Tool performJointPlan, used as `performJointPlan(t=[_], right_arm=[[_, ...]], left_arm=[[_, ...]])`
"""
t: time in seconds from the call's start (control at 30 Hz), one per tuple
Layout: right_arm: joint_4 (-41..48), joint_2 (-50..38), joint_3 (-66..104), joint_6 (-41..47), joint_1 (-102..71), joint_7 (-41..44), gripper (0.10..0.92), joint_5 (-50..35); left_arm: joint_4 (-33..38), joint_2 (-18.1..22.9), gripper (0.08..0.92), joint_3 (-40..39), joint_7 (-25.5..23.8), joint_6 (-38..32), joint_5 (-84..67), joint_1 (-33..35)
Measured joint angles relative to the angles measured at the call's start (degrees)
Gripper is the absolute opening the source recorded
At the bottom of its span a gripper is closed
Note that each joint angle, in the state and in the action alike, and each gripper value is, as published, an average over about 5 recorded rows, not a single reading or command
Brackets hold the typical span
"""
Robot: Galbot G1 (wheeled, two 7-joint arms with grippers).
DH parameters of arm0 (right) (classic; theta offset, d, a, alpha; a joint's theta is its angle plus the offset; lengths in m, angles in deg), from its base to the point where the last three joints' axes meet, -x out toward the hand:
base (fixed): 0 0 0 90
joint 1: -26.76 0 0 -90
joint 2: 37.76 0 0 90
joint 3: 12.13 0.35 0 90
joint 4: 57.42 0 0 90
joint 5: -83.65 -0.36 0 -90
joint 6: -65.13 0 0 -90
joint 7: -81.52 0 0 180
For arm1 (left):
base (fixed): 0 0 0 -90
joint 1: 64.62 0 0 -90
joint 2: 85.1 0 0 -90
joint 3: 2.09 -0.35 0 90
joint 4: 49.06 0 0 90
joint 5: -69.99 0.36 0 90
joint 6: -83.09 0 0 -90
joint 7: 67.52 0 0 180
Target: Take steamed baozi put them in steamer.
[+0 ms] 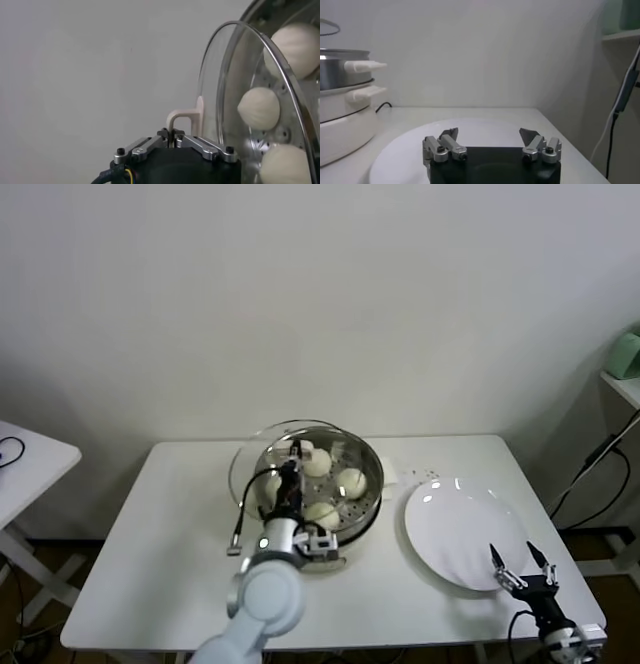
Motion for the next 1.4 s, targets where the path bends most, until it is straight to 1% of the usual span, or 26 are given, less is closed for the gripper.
performJointPlan(t=[0.33,0.6,0.97,1.4], right_arm=[[0.3,-0.31,-0.08,-0.41,-0.06,0.12,0.823,-0.26],[0.56,-0.61,-0.06,-0.78,-0.18,0.29,0.823,-0.7],[0.56,-0.61,0.22,-0.94,-0.21,0.47,0.823,-1.03],[0.45,-0.44,0.31,-1.01,-0.22,0.61,0.823,-1.34]], left_arm=[[-2.78,4.97,0.143,-2.13,0.04,-0.12,3.77,-0.55],[-5.59,7.1,0.143,-2.37,0.96,-0.41,5.12,-1.4],[-8.24,7.4,0.143,-2.0,2.33,-1.19,6.36,-1.37],[-9.17,7.17,0.143,-1.0,3.19,-2.14,6.73,-0.32]])
